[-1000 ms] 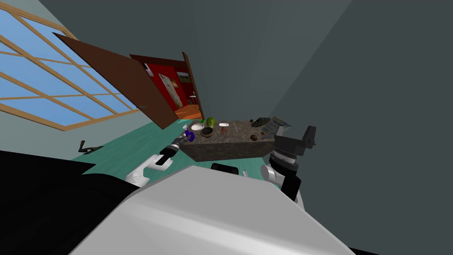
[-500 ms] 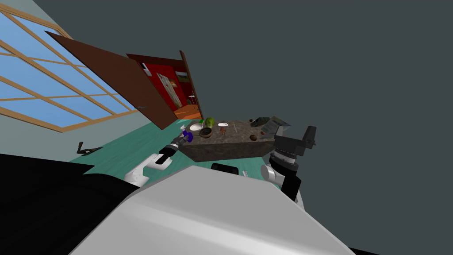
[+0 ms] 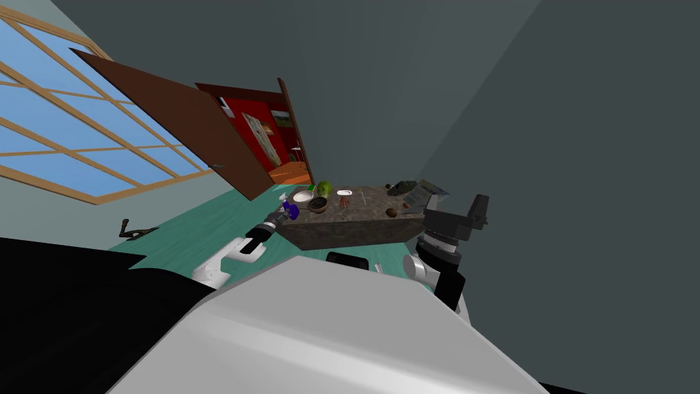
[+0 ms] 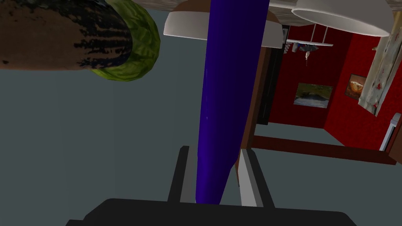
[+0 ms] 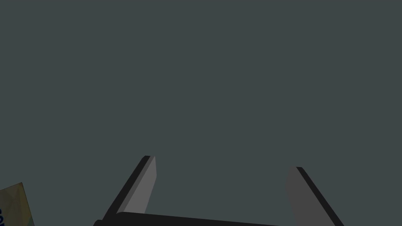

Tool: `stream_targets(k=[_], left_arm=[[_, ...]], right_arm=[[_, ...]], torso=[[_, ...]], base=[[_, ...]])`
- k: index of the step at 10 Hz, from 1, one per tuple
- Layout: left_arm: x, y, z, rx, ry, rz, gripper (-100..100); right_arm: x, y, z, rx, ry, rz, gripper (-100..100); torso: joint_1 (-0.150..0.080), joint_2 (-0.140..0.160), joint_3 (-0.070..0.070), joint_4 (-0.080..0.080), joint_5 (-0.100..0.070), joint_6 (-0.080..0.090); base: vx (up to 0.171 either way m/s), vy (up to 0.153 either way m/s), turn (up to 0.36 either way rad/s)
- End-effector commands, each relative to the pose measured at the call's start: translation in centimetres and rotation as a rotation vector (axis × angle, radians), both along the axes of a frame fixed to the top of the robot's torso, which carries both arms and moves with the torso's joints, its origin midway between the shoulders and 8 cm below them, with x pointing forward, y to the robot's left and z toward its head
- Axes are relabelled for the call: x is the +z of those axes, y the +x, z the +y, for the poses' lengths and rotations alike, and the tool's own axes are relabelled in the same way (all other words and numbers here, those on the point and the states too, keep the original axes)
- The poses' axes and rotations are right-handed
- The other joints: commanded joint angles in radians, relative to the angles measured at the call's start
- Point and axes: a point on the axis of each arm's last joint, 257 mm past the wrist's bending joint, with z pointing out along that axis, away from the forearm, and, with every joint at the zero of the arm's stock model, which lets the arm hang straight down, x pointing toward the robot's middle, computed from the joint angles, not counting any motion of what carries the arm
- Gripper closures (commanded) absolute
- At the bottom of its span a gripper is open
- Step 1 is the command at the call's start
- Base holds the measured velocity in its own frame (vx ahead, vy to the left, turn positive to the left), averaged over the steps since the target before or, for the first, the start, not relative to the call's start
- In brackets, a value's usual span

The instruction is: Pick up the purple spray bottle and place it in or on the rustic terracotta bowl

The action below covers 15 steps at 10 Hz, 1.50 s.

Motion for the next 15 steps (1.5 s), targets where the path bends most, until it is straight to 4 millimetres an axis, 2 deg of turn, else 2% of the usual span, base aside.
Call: stream_targets(k=[1, 2, 3, 5, 10, 12, 15], left_arm=[[0.0, 0.0, 0.0, 0.0, 0.0, 0.0, 100], [0.0, 0.0, 0.0, 0.0, 0.0, 0.0, 0], [1.7, 0.4, 0.6, -0.004, 0.057, 0.001, 100], [3.3, 0.8, 1.0, -0.01, 0.116, 0.001, 100], [7.1, 1.8, 1.7, -0.022, 0.256, -0.003, 100], [9.6, 2.2, 2.1, -0.02, 0.322, -0.007, 100], [11.8, 2.1, 2.6, -0.002, 0.336, -0.011, 100]], right_arm=[[0.0, 0.0, 0.0, 0.0, 0.0, 0.0, 0], [0.0, 0.0, 0.0, 0.0, 0.0, 0.0, 0], [0.0, 0.0, 0.0, 0.0, 0.0, 0.0, 0], [0.0, 0.0, 0.0, 0.0, 0.0, 0.0, 0], [0.0, 0.0, 0.0, 0.0, 0.0, 0.0, 0], [0.0, 0.0, 0.0, 0.0, 0.0, 0.0, 0], [0.0, 0.0, 0.0, 0.0, 0.0, 0.0, 0]], torso=[[0.0, 0.0, 0.0, 0.0, 0.0, 0.0], [0.0, 0.0, 0.0, 0.0, 0.0, 0.0], [0.0, 0.0, 0.0, 0.0, 0.0, 0.0], [-0.013, 0.008, 0.004, 0.001, -0.003, -0.001], [-0.015, 0.008, 0.005, 0.002, -0.006, 0.0], [-0.014, 0.007, 0.004, 0.002, -0.006, -0.001], [-0.013, 0.004, 0.002, 0.001, -0.006, -0.001]], base=[[0.0, 0.0, 0.0], [0.0, 0.0, 0.0], [-0.053, -0.117, 0.093], [-0.111, -0.184, 0.144], [-0.084, -0.158, 0.078], [-0.08, -0.138, 0.069], [-0.025, -0.101, 0.0]])
